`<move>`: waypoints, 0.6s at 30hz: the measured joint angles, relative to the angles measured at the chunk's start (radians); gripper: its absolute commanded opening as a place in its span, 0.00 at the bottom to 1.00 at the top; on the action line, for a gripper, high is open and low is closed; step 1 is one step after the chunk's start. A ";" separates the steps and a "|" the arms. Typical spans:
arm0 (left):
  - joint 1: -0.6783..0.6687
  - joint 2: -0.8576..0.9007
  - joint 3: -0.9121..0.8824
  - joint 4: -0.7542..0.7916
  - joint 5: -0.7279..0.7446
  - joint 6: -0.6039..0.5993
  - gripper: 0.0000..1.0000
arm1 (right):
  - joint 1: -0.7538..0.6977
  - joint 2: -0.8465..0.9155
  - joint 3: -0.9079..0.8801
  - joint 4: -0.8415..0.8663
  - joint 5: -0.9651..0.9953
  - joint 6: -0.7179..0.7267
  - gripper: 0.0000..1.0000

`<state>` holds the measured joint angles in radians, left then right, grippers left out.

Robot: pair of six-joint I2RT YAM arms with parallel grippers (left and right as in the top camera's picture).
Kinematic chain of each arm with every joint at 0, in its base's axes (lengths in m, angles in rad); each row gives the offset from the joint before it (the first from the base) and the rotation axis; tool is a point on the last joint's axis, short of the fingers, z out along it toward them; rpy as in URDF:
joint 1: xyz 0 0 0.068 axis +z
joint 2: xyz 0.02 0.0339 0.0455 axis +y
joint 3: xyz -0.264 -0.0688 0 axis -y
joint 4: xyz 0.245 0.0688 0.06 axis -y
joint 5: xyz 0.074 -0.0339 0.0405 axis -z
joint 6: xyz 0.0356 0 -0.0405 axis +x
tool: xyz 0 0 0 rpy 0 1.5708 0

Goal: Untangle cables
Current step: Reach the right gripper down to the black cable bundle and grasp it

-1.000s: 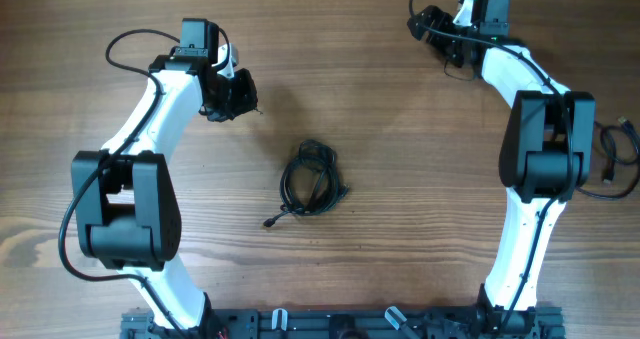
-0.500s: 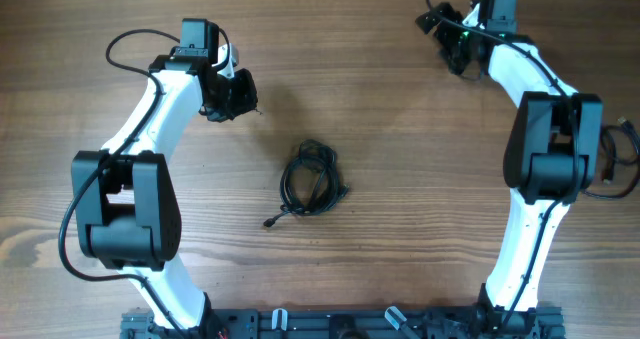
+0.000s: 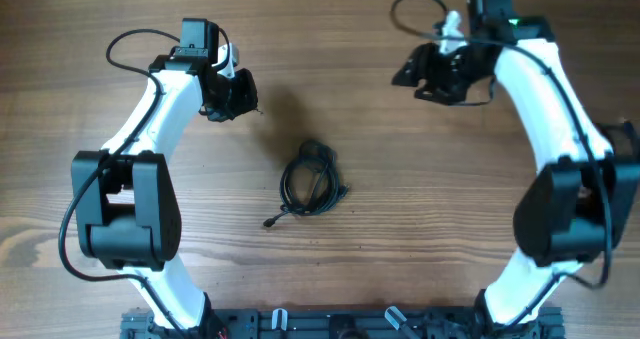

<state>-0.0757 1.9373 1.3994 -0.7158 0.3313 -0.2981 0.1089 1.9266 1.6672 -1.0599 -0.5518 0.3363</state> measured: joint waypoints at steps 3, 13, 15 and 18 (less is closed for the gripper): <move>0.000 0.000 0.000 0.000 0.004 0.001 0.13 | 0.129 -0.011 -0.015 0.010 0.050 -0.009 0.61; 0.000 0.000 0.000 0.002 0.007 0.001 0.14 | 0.515 0.004 -0.324 0.300 0.350 0.300 0.53; 0.000 0.000 0.000 0.002 0.007 0.001 0.14 | 0.545 0.004 -0.353 0.328 0.394 0.352 0.49; 0.000 0.000 0.000 0.002 0.007 0.001 0.14 | 0.558 0.004 -0.384 0.360 0.434 0.405 0.35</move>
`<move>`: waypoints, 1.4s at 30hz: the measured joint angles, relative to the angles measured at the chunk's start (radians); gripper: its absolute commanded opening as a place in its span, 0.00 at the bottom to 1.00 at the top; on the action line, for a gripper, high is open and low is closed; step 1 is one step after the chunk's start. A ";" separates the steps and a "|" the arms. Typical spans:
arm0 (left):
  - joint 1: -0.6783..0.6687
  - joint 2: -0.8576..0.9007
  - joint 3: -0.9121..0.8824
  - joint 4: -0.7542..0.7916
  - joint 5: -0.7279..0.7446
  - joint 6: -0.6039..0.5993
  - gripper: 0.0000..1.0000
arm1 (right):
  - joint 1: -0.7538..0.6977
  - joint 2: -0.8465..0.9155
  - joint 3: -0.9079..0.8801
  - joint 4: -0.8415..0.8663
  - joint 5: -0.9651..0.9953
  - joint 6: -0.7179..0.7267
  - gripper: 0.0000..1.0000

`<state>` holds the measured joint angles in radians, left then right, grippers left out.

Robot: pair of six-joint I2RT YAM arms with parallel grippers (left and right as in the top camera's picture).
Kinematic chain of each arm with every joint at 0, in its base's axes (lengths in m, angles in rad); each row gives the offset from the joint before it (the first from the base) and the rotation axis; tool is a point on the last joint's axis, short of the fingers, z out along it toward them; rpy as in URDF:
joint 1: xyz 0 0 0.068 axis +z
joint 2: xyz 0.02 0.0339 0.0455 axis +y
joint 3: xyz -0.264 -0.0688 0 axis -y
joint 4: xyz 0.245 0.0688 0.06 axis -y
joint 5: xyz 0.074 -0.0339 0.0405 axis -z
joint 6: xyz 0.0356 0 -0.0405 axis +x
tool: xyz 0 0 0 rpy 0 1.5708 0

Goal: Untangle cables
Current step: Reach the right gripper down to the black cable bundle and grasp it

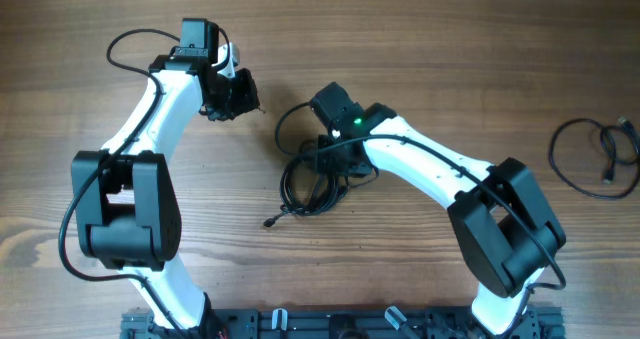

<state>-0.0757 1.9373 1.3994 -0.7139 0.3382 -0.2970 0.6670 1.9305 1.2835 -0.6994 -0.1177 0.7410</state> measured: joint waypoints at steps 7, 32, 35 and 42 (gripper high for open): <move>0.000 0.000 0.000 0.000 0.000 0.000 0.15 | 0.000 0.000 -0.028 0.014 0.014 0.052 0.30; 0.000 0.000 0.000 0.000 0.000 0.000 0.15 | 0.013 0.030 -0.035 -0.021 -0.024 0.085 0.38; 0.000 0.000 0.000 0.000 0.000 0.000 0.15 | 0.018 0.031 -0.036 -0.021 -0.030 0.087 0.20; 0.000 0.000 0.000 0.000 0.000 0.000 0.24 | 0.013 0.033 -0.040 0.079 -0.013 0.095 0.04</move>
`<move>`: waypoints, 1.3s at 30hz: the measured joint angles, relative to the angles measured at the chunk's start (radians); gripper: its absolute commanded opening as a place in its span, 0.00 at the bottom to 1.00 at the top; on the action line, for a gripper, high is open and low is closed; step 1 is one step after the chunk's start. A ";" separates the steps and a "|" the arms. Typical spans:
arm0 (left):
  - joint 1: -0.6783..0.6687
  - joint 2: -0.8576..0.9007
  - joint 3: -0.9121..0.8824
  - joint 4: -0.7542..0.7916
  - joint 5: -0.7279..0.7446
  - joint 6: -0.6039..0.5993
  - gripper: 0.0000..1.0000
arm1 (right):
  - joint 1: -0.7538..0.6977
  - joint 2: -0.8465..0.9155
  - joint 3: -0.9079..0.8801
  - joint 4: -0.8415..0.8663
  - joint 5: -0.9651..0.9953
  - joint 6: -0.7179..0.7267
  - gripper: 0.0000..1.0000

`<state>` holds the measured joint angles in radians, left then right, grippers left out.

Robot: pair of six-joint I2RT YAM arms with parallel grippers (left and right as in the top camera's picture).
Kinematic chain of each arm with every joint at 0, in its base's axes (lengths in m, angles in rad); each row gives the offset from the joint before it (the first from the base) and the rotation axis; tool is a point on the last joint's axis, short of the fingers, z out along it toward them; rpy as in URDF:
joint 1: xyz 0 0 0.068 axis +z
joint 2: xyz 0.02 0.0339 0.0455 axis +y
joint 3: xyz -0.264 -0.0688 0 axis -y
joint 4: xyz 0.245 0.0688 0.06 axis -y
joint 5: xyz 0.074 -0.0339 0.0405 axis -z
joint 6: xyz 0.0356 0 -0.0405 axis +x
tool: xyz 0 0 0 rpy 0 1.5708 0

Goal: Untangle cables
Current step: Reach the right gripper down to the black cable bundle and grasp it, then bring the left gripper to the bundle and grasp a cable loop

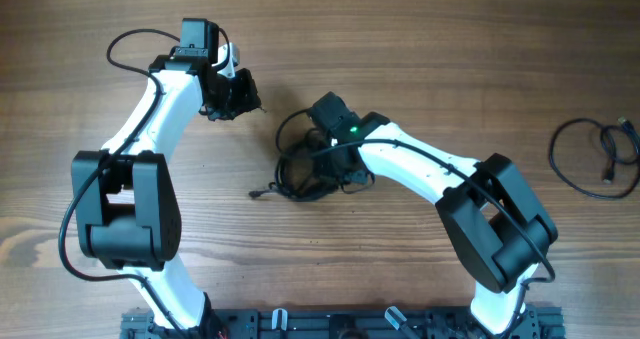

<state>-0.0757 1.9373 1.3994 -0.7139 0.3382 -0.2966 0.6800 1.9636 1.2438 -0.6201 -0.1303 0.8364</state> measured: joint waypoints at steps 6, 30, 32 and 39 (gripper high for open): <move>0.000 0.000 0.000 -0.001 0.001 -0.005 0.04 | -0.016 0.000 -0.001 0.078 0.085 -0.007 0.04; -0.079 0.000 0.000 -0.014 0.164 0.290 0.25 | -0.172 0.002 -0.005 0.224 -0.196 -0.319 0.04; -0.080 0.000 0.000 -0.014 0.160 0.295 0.25 | -0.172 0.002 -0.005 0.225 -0.210 -0.321 0.04; -0.080 0.000 0.000 -0.014 0.158 0.296 0.25 | -0.176 0.002 -0.005 0.237 -0.217 -0.342 0.04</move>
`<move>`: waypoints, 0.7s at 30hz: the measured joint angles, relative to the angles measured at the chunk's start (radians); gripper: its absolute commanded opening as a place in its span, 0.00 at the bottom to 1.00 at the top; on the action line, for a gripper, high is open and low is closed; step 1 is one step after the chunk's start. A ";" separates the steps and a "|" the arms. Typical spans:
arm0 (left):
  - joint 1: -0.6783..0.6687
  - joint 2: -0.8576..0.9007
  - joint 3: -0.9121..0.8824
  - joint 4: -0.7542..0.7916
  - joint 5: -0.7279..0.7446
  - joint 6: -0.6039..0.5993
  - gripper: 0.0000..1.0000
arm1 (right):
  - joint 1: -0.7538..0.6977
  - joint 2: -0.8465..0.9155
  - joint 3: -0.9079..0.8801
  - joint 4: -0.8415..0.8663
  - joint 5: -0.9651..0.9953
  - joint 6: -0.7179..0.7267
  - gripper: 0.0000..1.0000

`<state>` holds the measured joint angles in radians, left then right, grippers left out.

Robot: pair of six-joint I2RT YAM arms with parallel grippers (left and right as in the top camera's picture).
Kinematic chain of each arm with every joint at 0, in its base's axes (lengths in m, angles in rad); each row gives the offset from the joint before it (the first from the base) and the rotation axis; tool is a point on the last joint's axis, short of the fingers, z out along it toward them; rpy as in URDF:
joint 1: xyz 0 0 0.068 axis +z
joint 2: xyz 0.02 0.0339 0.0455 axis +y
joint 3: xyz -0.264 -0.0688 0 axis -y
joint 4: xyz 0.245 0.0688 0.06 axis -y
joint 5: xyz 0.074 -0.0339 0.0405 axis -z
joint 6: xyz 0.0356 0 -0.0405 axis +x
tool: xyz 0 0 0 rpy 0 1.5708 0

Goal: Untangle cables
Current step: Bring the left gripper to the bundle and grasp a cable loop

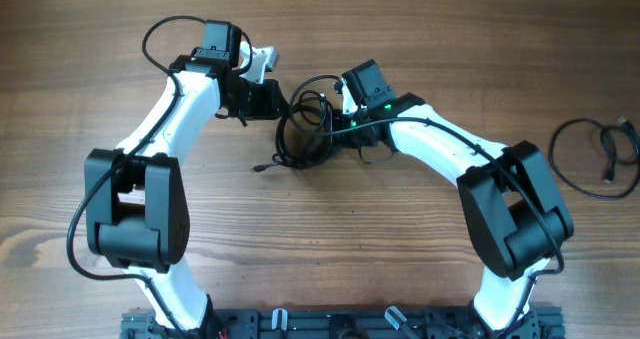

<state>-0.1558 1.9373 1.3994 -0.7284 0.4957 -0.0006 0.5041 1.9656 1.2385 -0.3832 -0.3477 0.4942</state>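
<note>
A black cable bundle (300, 139) lies tangled in loose loops at the table's middle, and one plug end (259, 166) trails out to the lower left. My right gripper (333, 127) is down in the bundle's right side, shut on its loops. The left gripper (278, 100) sits just left of the bundle's upper loop, touching or nearly touching it; its jaws are too dark to read. A second black cable (598, 155) lies alone at the far right.
The wooden table (400, 239) carries only the two cables. Both arm bases stand at the near edge, with a black rail (330, 324) between them. The right arm's forearm spans from the middle to the lower right.
My left gripper has moved right, from a spot well clear of the bundle to its upper left edge. The right gripper and the bundle have shifted slightly up and right.
At first the right gripper was at the far back right and the bundle lay alone in the middle. Then a separate cable lay at the far right and the right gripper was on the bundle. It shifted the bundle left, and now the left gripper has joined it.
</note>
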 measured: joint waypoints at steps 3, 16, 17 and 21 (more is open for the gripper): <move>0.000 0.000 0.000 0.000 -0.005 0.000 0.25 | -0.019 0.000 0.000 0.019 -0.004 -0.014 0.04; -0.039 0.000 0.000 0.004 -0.031 0.004 0.30 | -0.038 0.000 0.000 0.051 -0.004 -0.037 0.04; -0.043 0.000 0.000 0.004 -0.039 0.004 0.30 | -0.038 0.000 0.000 0.052 -0.005 -0.045 0.04; -0.047 0.000 0.000 0.004 -0.061 0.004 0.30 | -0.038 0.000 0.000 0.055 -0.014 -0.070 0.04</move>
<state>-0.2031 1.9373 1.3994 -0.7242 0.4347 0.0032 0.4664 1.9656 1.2385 -0.3283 -0.3622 0.4240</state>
